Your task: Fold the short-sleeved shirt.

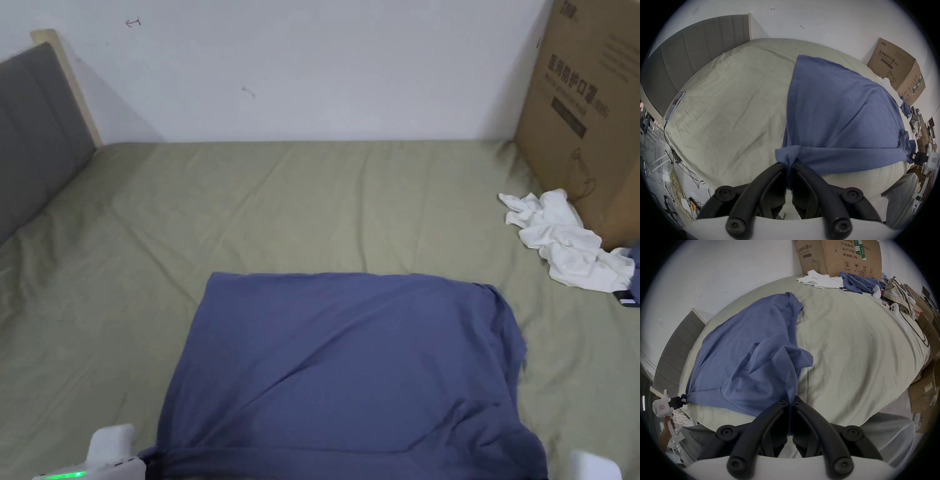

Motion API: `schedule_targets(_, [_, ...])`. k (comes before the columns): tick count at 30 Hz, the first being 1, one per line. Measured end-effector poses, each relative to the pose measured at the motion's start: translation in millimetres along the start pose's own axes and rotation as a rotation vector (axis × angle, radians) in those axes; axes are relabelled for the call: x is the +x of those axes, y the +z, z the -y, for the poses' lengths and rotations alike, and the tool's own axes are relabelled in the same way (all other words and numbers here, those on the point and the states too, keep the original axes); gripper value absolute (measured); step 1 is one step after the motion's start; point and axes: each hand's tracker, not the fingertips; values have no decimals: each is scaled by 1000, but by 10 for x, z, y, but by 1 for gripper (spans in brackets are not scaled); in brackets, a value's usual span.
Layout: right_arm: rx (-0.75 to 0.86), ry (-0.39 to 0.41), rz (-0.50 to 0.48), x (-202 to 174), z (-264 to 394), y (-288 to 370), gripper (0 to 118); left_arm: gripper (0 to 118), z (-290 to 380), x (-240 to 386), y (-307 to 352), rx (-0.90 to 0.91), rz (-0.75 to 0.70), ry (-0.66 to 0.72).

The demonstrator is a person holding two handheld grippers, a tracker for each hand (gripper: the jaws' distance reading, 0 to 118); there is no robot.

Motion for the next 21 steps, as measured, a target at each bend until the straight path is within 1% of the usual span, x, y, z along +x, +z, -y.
schedule_targets(2, [2,-4,3,-32,-21,34,6,9,-20,19,-10,-17,-6,14])
schedule_targets(3, [9,-3,4,-34,-49,82,13,15,-35,35,17,-14,-9,16])
schedule_targets(4, [26,7,24,-63,-78,134,35,38,-58,62,51,-11,-19,14])
schedule_targets(5, [38,15,21,-90,-118,195,65,70,-85,98,103,-17,-51,12])
schedule_targets(6, [60,27,17,-111,-164,257,95,91,-99,124,165,2,-53,9])
schedule_targets(7, [108,31,-2,-111,-226,348,116,99,-129,134,276,59,-31,11])
schedule_targets(8, [176,33,-23,-145,-295,474,118,99,-179,147,380,95,-3,26])
schedule_targets(9, [221,35,-33,-187,-376,568,118,102,-241,164,466,113,18,37])
schedule_targets(10, [258,43,-42,-244,-475,677,118,110,-319,201,581,138,37,47])
schedule_targets(11, [302,49,-54,-300,-577,800,118,114,-395,231,696,179,59,58])
schedule_targets(13, [405,66,-78,-431,-745,1016,118,115,-551,294,935,278,102,61])
schedule_targets(16, [544,95,-112,-639,-946,1306,118,118,-787,411,1244,419,101,33])
schedule_targets(18, [599,111,-127,-781,-1048,1451,118,118,-938,505,1432,486,106,15])
schedule_targets(21, [664,169,-137,-984,-1148,1603,118,118,-1120,635,1666,582,118,7])
